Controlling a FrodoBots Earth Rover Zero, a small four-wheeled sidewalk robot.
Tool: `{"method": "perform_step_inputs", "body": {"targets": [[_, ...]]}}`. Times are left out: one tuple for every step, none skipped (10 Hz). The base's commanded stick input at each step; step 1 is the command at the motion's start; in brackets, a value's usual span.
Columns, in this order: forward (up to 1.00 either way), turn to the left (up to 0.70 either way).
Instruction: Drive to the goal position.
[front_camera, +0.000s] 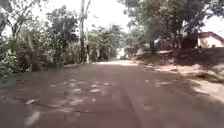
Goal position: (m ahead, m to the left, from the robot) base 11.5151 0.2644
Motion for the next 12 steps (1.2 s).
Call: {"method": "perform_step_inputs", "body": {"targets": [[1.0,0.0],[1.0,0.0],[1.0,0.0],[1.0,0.0],[1.0,0.0],[1.0,0.0],[1.0,0.0],[1.0,0.0],[1.0,0.0],[1.0,0.0],[1.0,0.0],[1.0,0.0]]}}
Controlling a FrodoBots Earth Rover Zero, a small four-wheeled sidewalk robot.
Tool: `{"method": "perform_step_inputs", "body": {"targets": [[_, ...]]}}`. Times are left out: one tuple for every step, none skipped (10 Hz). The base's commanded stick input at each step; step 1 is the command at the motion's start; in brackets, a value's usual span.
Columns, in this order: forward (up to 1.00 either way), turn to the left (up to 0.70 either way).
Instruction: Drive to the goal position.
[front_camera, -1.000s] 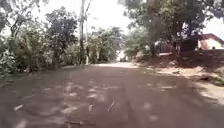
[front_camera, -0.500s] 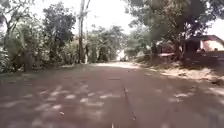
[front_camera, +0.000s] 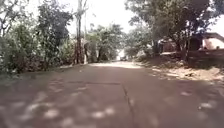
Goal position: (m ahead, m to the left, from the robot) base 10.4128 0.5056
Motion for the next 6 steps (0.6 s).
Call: {"method": "perform_step_inputs", "body": {"targets": [[1.0,0.0],[1.0,0.0],[1.0,0.0],[1.0,0.0],[1.0,0.0],[1.0,0.0]]}}
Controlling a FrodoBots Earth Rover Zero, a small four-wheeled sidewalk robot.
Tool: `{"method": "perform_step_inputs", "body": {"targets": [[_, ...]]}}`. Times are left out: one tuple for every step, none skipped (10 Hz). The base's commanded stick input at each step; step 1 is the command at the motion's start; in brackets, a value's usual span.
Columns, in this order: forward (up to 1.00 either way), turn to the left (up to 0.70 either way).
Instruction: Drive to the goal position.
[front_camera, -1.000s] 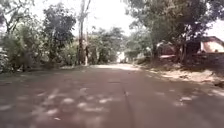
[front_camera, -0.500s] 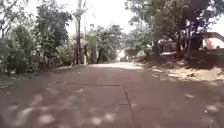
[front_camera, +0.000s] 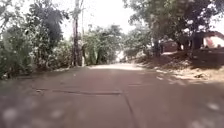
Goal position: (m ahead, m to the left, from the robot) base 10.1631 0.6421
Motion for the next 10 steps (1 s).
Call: {"method": "perform_step_inputs", "body": {"targets": [[1.0,0.0],[1.0,0.0],[1.0,0.0],[1.0,0.0],[1.0,0.0],[1.0,0.0],[1.0,0.0],[1.0,0.0],[1.0,0.0],[1.0,0.0]]}}
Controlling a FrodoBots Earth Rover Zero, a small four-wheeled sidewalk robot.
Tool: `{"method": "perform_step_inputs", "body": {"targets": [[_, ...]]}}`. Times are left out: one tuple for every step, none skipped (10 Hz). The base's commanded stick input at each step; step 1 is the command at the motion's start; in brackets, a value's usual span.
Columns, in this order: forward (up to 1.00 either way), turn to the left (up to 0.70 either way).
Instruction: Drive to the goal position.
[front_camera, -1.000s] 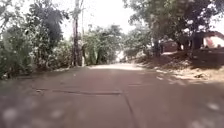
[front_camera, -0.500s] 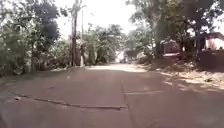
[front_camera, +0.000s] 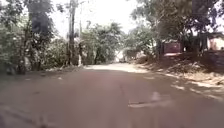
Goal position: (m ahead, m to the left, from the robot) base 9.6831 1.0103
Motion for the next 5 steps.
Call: {"method": "perform_step_inputs", "body": {"targets": [[1.0,0.0],[1.0,0.0],[1.0,0.0],[1.0,0.0],[1.0,0.0]]}}
